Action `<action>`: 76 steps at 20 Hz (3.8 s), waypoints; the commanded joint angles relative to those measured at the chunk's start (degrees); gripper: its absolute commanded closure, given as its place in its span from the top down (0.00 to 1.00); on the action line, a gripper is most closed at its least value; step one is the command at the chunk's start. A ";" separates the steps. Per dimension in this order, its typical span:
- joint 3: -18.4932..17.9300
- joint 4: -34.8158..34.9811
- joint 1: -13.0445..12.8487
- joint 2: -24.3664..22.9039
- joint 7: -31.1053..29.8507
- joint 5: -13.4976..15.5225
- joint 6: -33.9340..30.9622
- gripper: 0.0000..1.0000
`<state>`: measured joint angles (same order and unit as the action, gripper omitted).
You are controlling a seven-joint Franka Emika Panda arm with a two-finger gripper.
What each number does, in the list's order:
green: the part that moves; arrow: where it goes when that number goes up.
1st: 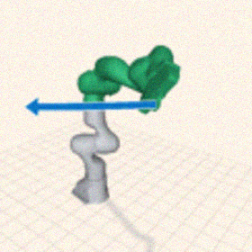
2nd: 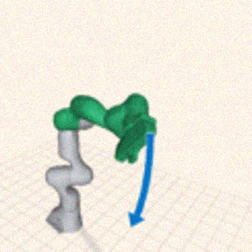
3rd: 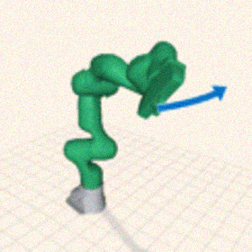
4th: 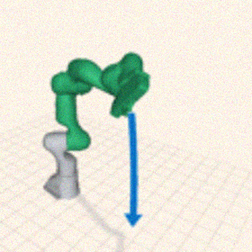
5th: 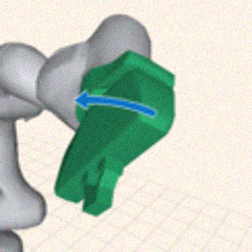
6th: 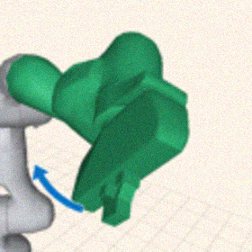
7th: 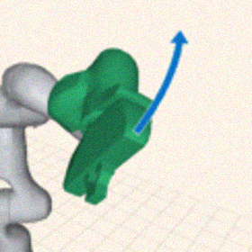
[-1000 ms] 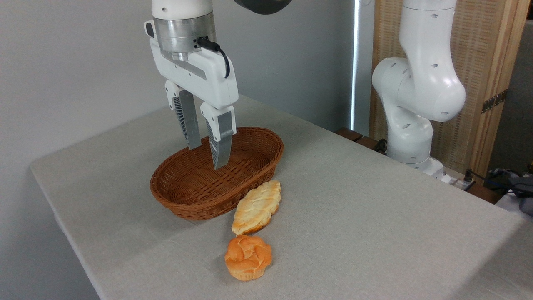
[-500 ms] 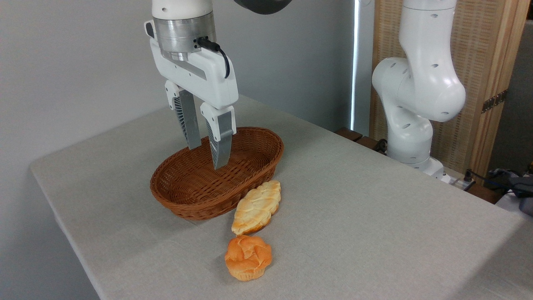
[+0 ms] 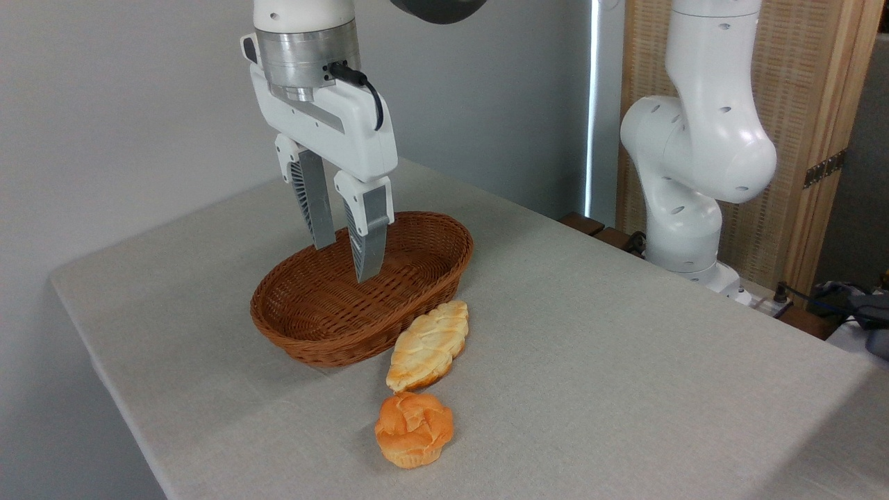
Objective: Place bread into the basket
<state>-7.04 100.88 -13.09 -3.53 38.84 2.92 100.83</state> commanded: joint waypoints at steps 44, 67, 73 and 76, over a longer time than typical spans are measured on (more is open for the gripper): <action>-5.61 7.57 0.08 2.04 0.10 -5.64 15.79 1.00; -5.88 9.33 0.35 9.77 1.15 -11.62 18.26 1.00; -5.88 9.42 0.35 12.40 1.06 -11.62 18.17 1.00; -5.88 9.42 0.35 13.11 1.06 -11.62 18.17 1.00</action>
<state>-12.50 110.05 -12.49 8.98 39.32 -7.85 117.96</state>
